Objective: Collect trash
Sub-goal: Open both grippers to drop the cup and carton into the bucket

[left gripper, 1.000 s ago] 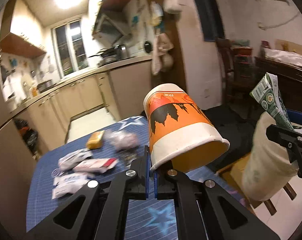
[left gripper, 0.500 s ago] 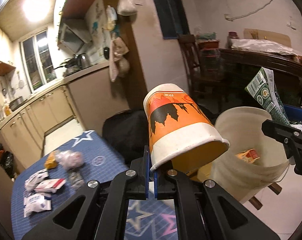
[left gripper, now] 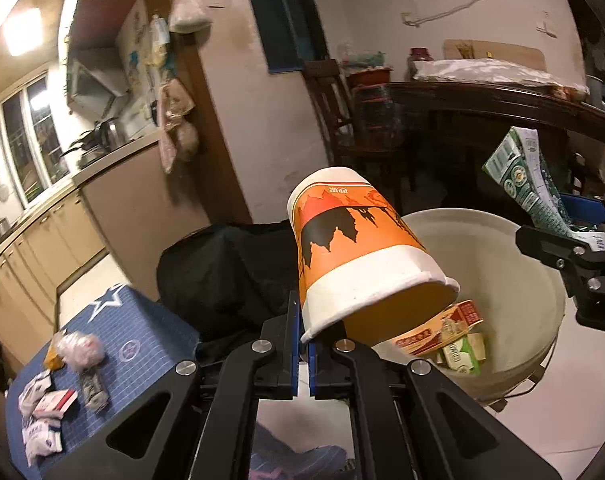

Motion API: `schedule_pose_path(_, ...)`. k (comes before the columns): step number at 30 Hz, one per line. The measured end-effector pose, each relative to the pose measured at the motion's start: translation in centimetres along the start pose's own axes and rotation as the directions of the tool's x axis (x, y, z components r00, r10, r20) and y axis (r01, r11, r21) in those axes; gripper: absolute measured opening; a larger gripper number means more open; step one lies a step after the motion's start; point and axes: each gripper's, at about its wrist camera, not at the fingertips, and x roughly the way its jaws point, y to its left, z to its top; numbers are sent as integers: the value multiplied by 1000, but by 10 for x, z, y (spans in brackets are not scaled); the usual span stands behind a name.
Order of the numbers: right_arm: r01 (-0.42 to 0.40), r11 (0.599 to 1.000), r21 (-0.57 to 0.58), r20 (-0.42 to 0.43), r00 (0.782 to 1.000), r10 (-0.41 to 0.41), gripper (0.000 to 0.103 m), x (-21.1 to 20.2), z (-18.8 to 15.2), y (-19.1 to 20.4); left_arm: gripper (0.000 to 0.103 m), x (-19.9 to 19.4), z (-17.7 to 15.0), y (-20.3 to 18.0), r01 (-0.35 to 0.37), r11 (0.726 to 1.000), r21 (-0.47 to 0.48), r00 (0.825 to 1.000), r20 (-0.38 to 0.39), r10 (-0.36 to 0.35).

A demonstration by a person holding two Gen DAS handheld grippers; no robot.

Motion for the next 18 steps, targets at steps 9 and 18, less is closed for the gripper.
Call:
schedule_pose_path(9, 77, 997, -15, -39, 996, -78, 72, 11, -6, -33, 4, 34, 11, -30, 144, 988, 49, 989, -28, -142)
schedule_pose_path(18, 77, 997, -33, -79, 994, -79, 72, 32, -6, -43, 4, 62, 13, -47, 202, 977, 74, 978, -63, -198)
